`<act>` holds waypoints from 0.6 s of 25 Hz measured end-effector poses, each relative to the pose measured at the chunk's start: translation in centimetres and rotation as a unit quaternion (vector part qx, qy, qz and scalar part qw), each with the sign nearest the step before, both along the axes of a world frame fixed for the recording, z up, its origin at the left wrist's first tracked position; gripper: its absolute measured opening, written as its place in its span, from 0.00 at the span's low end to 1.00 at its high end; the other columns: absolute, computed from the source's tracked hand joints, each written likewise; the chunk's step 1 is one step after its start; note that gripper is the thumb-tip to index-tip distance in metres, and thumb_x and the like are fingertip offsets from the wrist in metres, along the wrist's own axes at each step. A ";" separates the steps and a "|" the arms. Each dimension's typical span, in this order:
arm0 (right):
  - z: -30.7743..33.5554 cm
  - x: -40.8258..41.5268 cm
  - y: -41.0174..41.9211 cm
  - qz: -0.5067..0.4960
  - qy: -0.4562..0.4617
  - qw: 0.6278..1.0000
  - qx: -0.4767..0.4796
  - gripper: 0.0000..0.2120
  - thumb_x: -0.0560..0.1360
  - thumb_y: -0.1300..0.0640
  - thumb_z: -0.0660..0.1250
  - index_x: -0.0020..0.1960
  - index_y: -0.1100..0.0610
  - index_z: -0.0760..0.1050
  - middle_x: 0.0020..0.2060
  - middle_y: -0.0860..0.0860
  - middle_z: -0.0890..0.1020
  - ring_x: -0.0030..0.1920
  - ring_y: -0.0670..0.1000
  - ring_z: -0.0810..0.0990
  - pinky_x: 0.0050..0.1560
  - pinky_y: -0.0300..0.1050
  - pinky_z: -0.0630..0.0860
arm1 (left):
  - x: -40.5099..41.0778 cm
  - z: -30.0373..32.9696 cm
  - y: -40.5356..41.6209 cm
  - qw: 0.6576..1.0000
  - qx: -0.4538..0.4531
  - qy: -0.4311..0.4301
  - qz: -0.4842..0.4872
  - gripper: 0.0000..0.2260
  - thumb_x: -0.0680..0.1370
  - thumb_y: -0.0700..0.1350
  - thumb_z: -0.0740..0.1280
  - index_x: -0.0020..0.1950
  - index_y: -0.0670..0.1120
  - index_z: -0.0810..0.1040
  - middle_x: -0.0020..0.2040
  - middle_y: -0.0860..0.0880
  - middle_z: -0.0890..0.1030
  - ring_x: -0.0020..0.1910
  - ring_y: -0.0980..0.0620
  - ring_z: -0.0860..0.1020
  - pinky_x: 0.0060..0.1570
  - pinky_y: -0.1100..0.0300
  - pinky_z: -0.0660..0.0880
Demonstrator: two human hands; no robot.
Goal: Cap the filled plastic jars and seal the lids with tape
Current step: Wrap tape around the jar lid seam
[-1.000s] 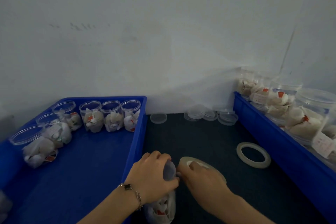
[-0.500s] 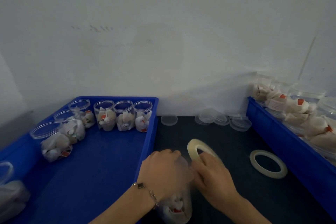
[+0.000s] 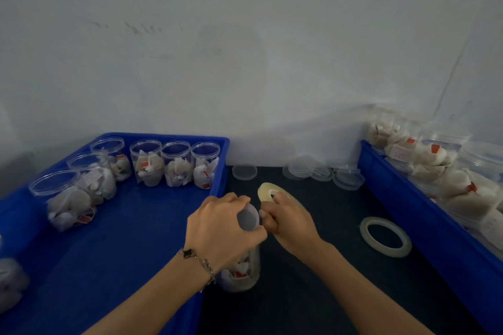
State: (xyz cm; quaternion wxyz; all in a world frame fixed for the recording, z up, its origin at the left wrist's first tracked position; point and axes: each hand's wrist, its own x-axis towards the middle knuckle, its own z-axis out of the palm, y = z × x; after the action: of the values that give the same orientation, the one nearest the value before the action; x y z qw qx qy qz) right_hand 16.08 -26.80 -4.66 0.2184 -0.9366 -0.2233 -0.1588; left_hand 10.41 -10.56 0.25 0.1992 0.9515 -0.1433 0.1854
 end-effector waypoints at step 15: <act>-6.8 -0.5 -3.2 -0.076 0.120 0.978 -0.152 0.38 0.79 0.42 0.56 0.77 0.52 0.36 0.72 0.50 0.64 0.70 0.48 0.65 0.67 0.43 0.65 | -1.3 -0.8 -0.6 0.992 -0.028 0.020 -0.121 0.27 0.67 0.66 0.61 0.64 0.59 0.69 0.59 0.64 0.71 0.56 0.64 0.67 0.51 0.68 0.67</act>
State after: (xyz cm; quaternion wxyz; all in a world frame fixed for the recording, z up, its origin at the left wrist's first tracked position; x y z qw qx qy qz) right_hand 15.55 -30.03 -11.42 0.0861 -0.9853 -0.1454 -0.0251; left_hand 9.13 -11.20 -0.52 0.2500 0.9247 -0.2480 0.1448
